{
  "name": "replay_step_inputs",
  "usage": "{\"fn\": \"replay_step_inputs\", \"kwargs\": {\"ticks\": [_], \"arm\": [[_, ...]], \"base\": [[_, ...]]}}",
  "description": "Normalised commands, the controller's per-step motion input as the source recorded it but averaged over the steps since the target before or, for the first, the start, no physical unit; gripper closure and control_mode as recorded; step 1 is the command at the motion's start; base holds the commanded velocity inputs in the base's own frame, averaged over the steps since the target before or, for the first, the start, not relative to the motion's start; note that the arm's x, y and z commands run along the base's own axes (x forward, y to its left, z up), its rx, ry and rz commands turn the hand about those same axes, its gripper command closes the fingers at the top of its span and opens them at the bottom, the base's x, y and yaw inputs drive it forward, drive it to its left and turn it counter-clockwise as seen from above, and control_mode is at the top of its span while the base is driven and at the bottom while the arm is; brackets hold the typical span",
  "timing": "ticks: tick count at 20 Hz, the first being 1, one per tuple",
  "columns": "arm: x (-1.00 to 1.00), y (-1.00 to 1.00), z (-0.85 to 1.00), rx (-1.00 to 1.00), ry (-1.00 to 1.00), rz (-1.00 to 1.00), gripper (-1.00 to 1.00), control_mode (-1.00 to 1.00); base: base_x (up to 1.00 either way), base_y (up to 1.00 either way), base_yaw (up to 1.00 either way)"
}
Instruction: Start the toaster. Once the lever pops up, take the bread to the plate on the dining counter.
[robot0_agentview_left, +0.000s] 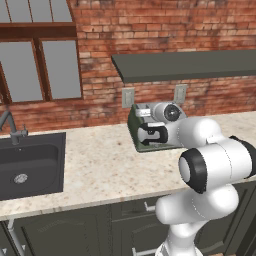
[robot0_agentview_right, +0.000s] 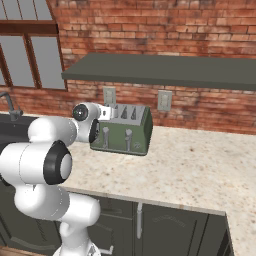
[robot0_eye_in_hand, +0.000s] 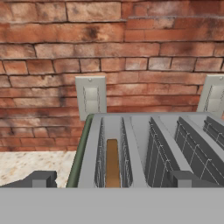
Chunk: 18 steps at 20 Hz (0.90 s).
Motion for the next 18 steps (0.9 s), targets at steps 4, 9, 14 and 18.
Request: {"fn": "replay_step_inputs", "kwargs": {"ticks": [4,9,14,18], "arm": [[0.00,0.00,0.00,0.00,0.00,0.00,-1.00,-1.00],[0.00,0.00,0.00,0.00,0.00,0.00,-1.00,-1.00],[0.00,0.00,0.00,0.00,0.00,0.00,-1.00,-1.00],[0.00,0.00,0.00,0.00,0.00,0.00,-1.00,-1.00]], "base": [[0.00,0.00,0.00],[0.00,0.00,0.00],[0.00,0.00,0.00],[0.00,0.00,0.00]]}}
